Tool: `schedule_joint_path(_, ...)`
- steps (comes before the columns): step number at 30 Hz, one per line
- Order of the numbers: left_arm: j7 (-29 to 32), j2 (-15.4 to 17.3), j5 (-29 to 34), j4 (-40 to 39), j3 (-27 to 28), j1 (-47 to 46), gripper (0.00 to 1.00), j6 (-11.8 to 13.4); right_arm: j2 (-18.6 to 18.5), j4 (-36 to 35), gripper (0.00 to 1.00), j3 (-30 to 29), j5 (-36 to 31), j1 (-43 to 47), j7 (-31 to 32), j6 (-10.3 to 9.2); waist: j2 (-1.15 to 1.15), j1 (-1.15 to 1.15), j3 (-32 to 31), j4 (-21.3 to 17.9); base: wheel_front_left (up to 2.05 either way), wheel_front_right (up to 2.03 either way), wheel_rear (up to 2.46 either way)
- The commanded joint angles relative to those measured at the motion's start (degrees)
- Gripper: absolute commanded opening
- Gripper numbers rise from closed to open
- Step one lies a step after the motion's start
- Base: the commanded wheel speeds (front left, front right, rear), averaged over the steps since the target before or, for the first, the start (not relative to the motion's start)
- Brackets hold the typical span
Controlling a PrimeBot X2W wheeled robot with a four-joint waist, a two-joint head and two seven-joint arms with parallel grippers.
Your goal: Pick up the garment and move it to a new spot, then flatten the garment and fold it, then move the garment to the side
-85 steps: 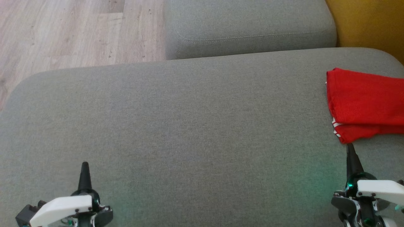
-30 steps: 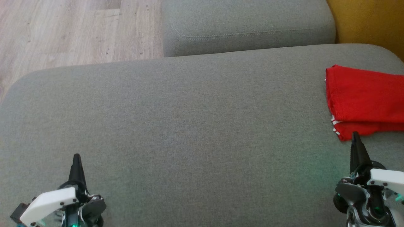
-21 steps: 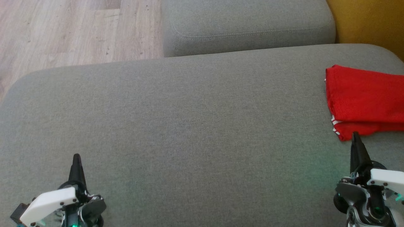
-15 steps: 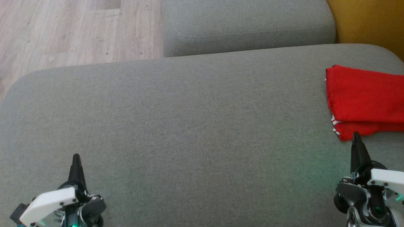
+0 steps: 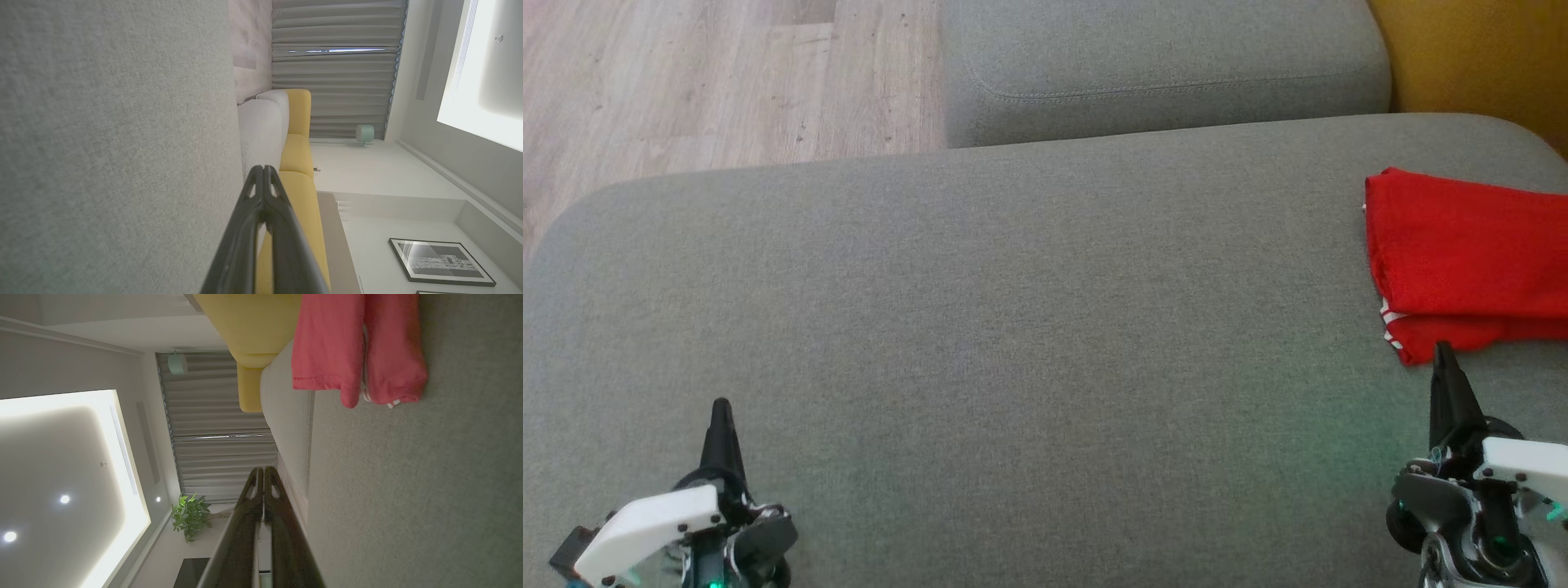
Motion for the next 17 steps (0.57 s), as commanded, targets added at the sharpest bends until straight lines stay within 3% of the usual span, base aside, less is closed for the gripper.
schedule_joint_path(1, 0.4, 0.4, 0.7, -1.6, 2.0, -2.8, 0.00, -0.4, -0.4, -1.8, 0.00, 1.0, -0.4, -2.7, 0.2, 0.42, 0.00, 0.00, 0.0, 0.0, 0.00, 0.00, 0.00)
schedule_joint_path(17, 0.5, 0.2, 0.8, -1.6, 2.2, -2.8, 0.00, -0.4, -0.3, -1.8, 0.00, 0.8, -0.5, -2.8, 0.4, 0.42, 0.00, 0.00, 0.0, 0.0, 0.00, 0.00, 0.00)
